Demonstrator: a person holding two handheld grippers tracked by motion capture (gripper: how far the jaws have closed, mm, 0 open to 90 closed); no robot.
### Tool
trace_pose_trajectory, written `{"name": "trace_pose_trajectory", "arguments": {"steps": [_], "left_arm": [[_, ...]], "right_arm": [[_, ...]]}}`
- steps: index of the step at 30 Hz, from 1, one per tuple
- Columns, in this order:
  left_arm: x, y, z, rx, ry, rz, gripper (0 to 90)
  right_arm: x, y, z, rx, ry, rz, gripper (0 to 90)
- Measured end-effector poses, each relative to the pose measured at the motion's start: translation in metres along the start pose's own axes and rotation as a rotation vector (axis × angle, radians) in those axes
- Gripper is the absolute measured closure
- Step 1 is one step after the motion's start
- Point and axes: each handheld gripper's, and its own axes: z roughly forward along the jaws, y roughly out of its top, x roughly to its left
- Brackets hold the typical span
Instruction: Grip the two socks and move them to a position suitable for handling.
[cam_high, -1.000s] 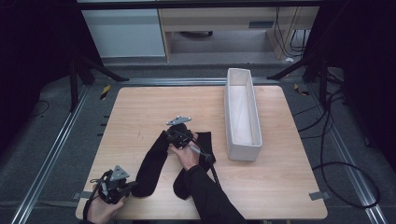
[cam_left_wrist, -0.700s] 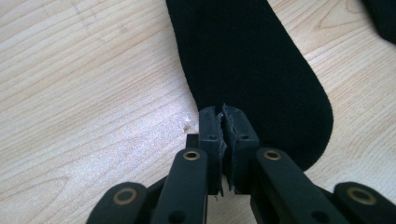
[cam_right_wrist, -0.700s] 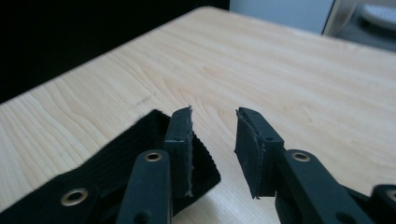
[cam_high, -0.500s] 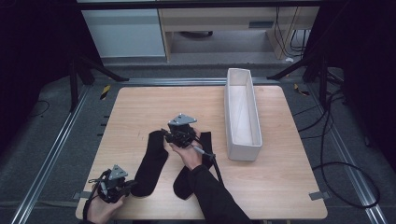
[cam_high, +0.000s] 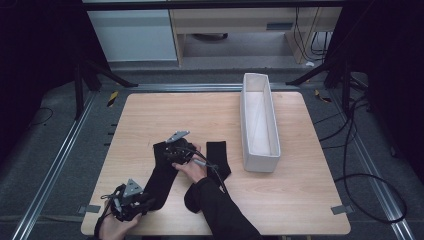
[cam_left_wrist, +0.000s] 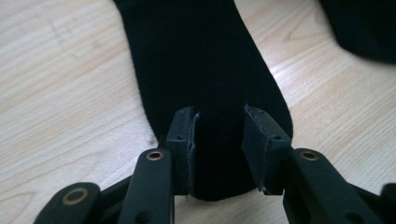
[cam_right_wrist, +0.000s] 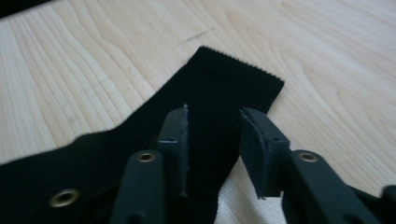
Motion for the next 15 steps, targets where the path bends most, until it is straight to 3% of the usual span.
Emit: {"name": "trace_pose_trajectory", "arguments": {"steps": [1,2,3,5,7,8,9,15], "left_arm": [[0.000,0.000,0.001,0.005,0.001,0.008,64.6],[0.002,0.001,0.000,0.000,0.036,0.038,65.9],[-0.001,0.000,0.000,0.007,0.009,0.013,67.4],[0.000,0.000,0.001,0.011,0.002,0.001,72.2],[0.004,0.001,0.000,0.011,0.029,0.009,78.2],[0.005,0.001,0.000,0.011,0.033,0.008,80.9],[0.003,0.000,0.001,0.023,-0.021,-0.041,83.2],[0.009,-0.001,0.000,0.022,0.022,-0.040,85.9]], "right_arm": [[0.001,0.000,0.002,0.009,-0.004,-0.007,67.3],[0.002,-0.001,0.003,0.018,-0.004,-0.012,71.8],[0.002,-0.002,0.004,0.029,-0.004,-0.012,74.9],[0.003,-0.003,0.007,0.067,-0.010,-0.014,82.0],[0.003,-0.004,0.005,0.072,-0.010,-0.007,89.7],[0.002,-0.003,0.004,0.083,-0.009,-0.002,90.0],[0.002,-0.003,0.003,0.088,-0.005,0.001,90.0],[-0.002,-0.008,-0.009,0.113,-0.039,0.005,90.0]]}}
